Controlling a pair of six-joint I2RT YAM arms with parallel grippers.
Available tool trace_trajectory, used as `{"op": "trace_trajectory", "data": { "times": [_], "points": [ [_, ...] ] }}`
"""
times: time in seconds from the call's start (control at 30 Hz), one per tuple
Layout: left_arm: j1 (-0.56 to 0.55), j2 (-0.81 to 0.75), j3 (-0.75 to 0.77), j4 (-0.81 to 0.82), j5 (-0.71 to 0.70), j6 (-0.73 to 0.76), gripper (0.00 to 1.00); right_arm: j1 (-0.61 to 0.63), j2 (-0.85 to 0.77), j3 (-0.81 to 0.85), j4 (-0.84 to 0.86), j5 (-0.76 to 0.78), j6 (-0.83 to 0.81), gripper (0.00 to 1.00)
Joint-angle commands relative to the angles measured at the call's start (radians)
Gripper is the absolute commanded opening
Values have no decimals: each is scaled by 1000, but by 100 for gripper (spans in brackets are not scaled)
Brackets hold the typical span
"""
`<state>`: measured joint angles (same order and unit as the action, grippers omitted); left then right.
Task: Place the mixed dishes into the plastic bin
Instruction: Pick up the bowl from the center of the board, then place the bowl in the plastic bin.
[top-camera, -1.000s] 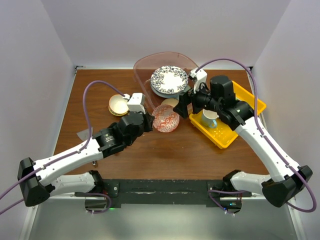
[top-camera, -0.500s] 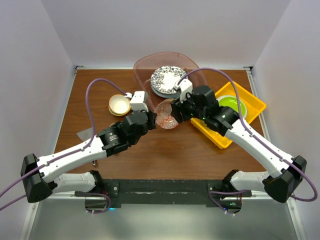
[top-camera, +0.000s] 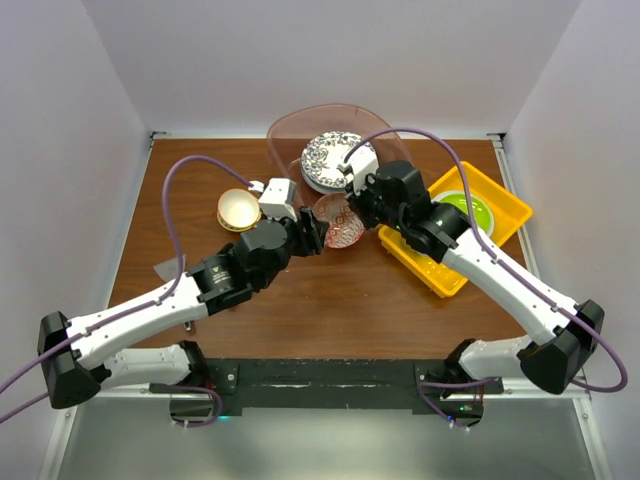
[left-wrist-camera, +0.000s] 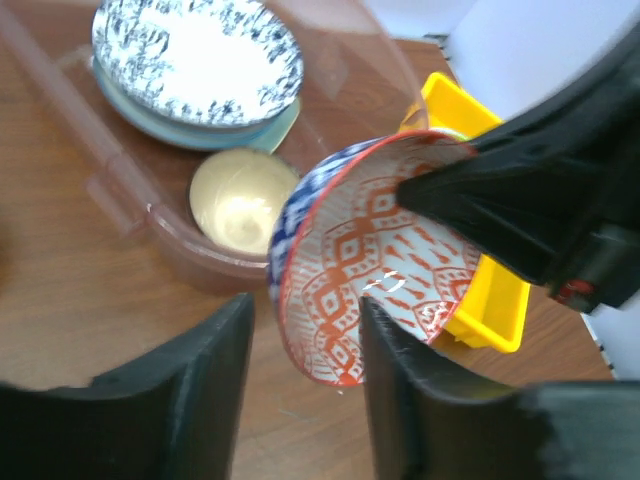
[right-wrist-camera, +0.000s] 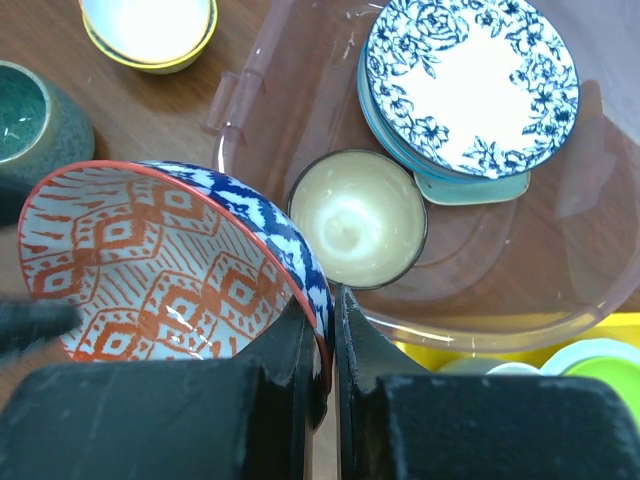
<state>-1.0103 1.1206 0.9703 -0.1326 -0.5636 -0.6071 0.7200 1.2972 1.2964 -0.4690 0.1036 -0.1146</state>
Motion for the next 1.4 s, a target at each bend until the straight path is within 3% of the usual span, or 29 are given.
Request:
{"op": "trace_trajectory", "data": {
  "times": [0.0,0.07,0.17,0.43,0.6,0.8,1.37],
  "points": [
    [1,-100,-5,107,44,121,74,-25,16,101,-2,-33,-56,0],
    [7,-136,-7,65,44,176,84,-69,36,130,-2,-82,-59,0],
    [21,-180,-1,-16,28,265,90,-166,88,193,-25,-206,-62,0],
    [44,-314,-68,-218,-106,480,94,-303,267,391,-135,-436,-122,0],
    [45,-435,-206,-220,-171,510,98,-376,407,489,-209,-577,-132,0],
    [55,-518,-301,-167,-194,500,100,-399,505,543,-255,-608,-157,0],
    [137,-518,-315,-157,-144,500,100,-403,689,580,-307,-599,-171,0]
  ]
}}
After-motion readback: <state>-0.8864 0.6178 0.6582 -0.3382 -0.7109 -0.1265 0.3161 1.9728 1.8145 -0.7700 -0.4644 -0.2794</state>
